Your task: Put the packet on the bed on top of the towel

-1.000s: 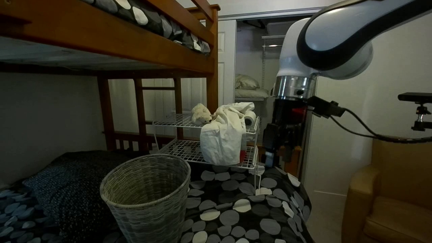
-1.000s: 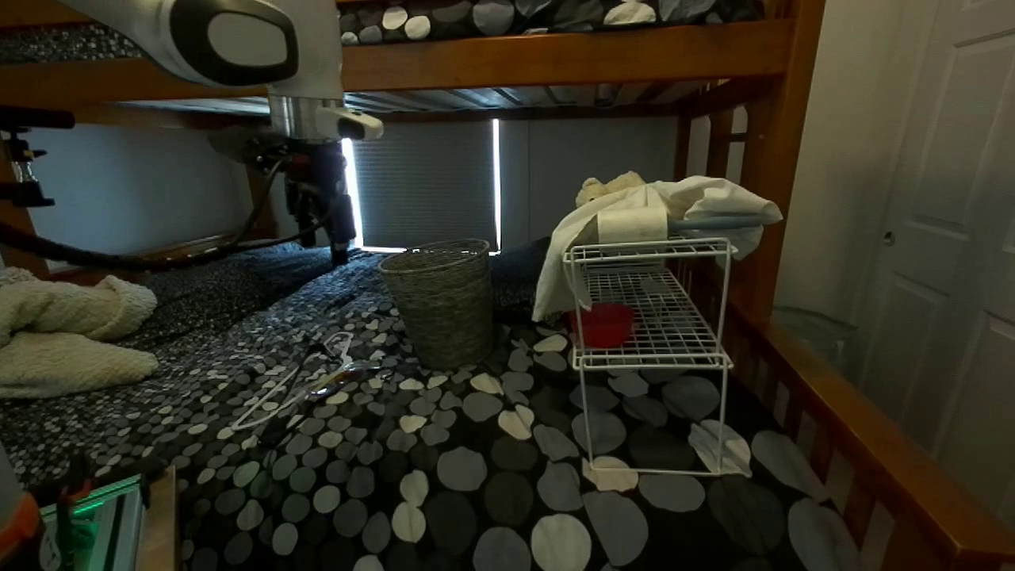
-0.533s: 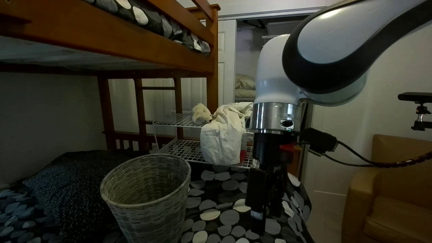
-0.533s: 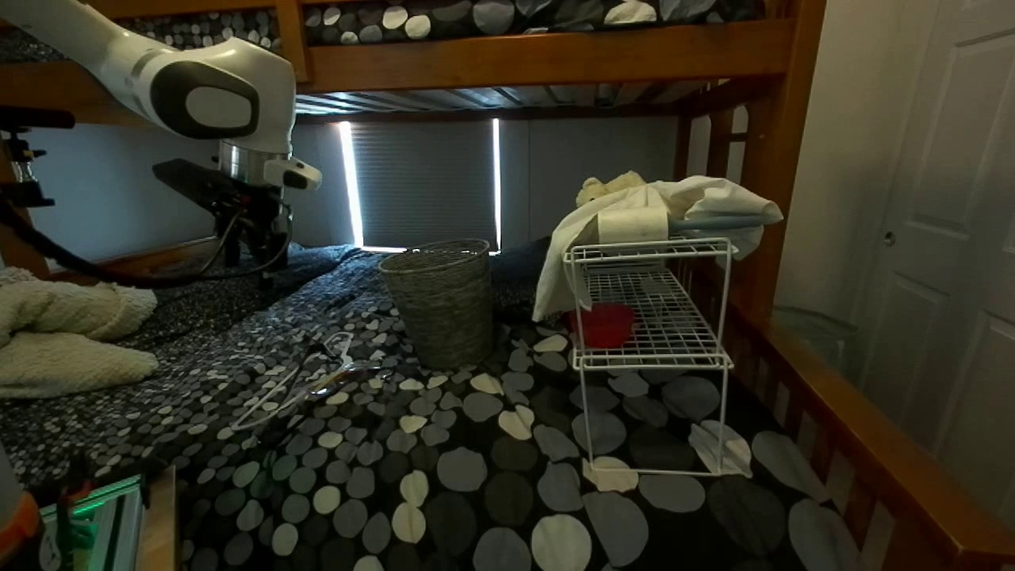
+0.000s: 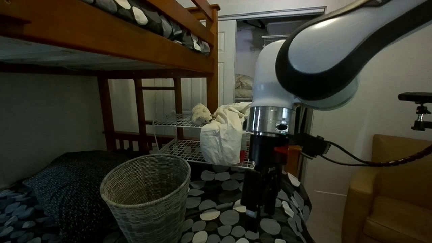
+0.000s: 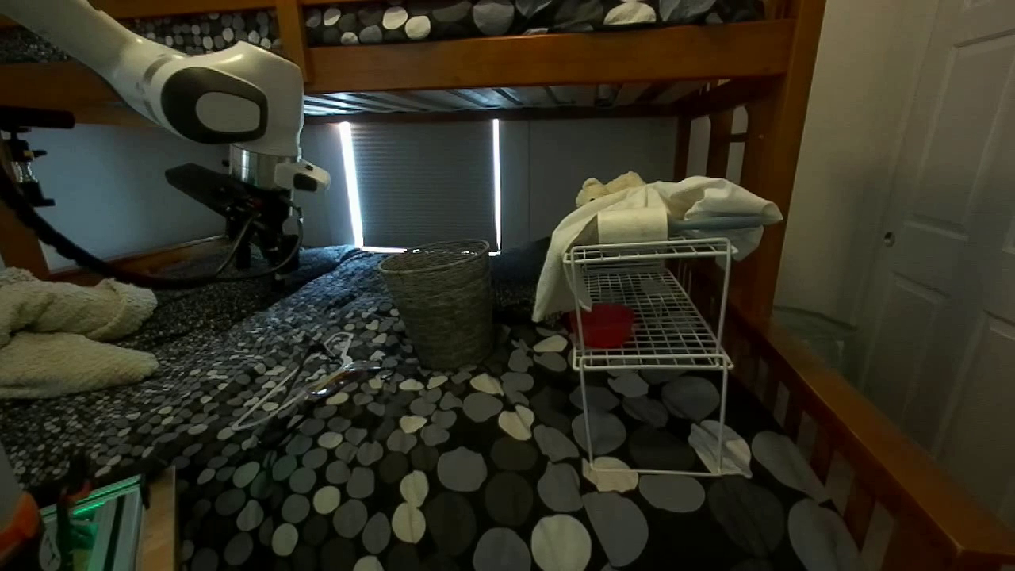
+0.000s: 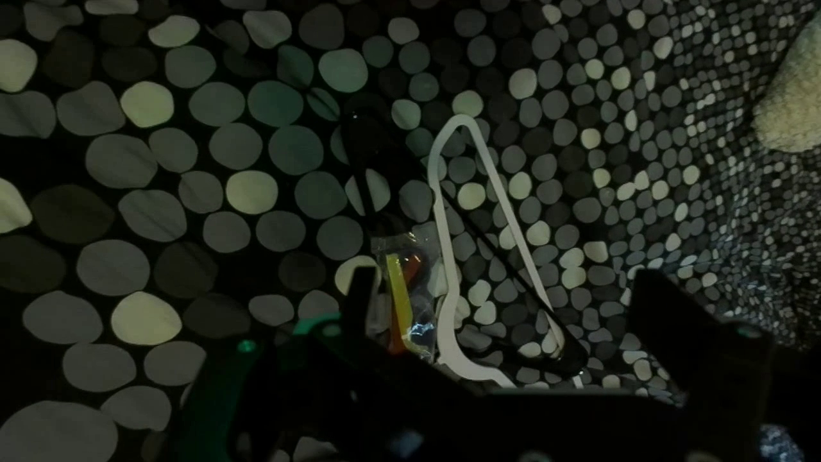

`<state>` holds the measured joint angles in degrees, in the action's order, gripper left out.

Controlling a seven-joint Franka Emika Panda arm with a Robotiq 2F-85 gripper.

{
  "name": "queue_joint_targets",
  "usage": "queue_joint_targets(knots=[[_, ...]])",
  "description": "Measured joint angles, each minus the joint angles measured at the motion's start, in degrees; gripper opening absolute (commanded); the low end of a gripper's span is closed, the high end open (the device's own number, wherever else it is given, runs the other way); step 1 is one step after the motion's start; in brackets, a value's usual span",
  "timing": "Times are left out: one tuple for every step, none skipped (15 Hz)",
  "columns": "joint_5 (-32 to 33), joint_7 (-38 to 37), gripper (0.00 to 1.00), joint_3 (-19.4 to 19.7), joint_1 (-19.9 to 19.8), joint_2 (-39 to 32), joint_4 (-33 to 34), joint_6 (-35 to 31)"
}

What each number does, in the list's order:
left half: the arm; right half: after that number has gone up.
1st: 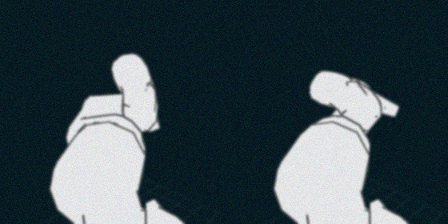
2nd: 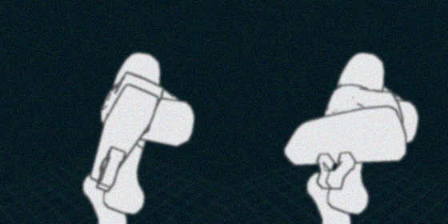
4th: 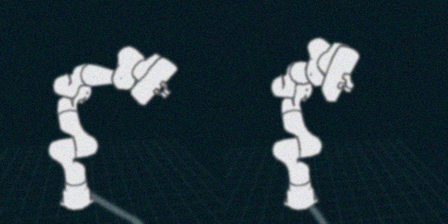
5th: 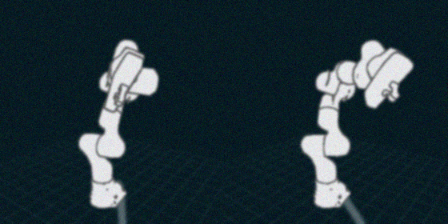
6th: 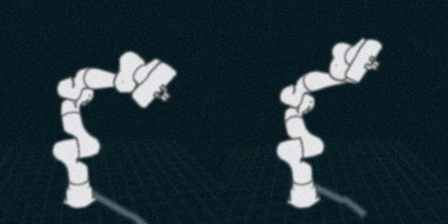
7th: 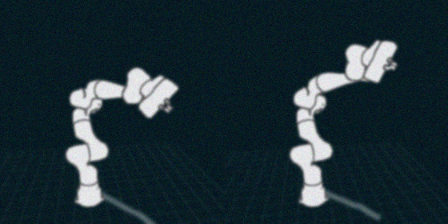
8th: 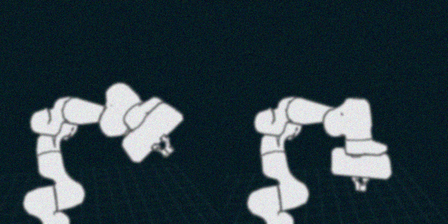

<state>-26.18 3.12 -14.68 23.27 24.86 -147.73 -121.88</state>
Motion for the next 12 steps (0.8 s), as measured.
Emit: queue_joint_targets(knots=[[1.56, 0.29, 1.00, -0.22, -0.44, -1.90, -0.23, -1.39], [3.43, 0.65, 1.00, -0.44, -0.97, -4.31, -0.54, -3.52], [5.06, 1.13, 1.00, -0.55, -1.39, -6.87, -0.84, -6.14], [7.47, 1.32, 1.00, -0.74, -1.97, -10.02, -0.89, -8.96], [9.62, 1.31, 1.00, -0.89, -2.44, -13.09, -0.82, -11.81], [11.63, 1.06, 1.00, -1.15, -2.84, -16.65, -0.55, -15.11], [13.37, 0.30, 1.00, -1.54, -3.04, -20.04, -0.06, -18.25], [15.26, -1.14, 1.00, -2.17, -3.04, -23.69, 0.76, -21.42], [17.21, -3.06, 1.00, -2.87, -2.93, -26.81, 1.68, -24.11], [18.56, -5.08, 1.00, -3.60, -2.65, -29.93, 2.85, -26.36], [18.39, -5.53, 1.00, -4.41, -2.25, -32.76, 4.30, -27.50], [18.18, -5.53, 1.00, -5.06, -1.96, -35.07, 5.83, -27.64]])
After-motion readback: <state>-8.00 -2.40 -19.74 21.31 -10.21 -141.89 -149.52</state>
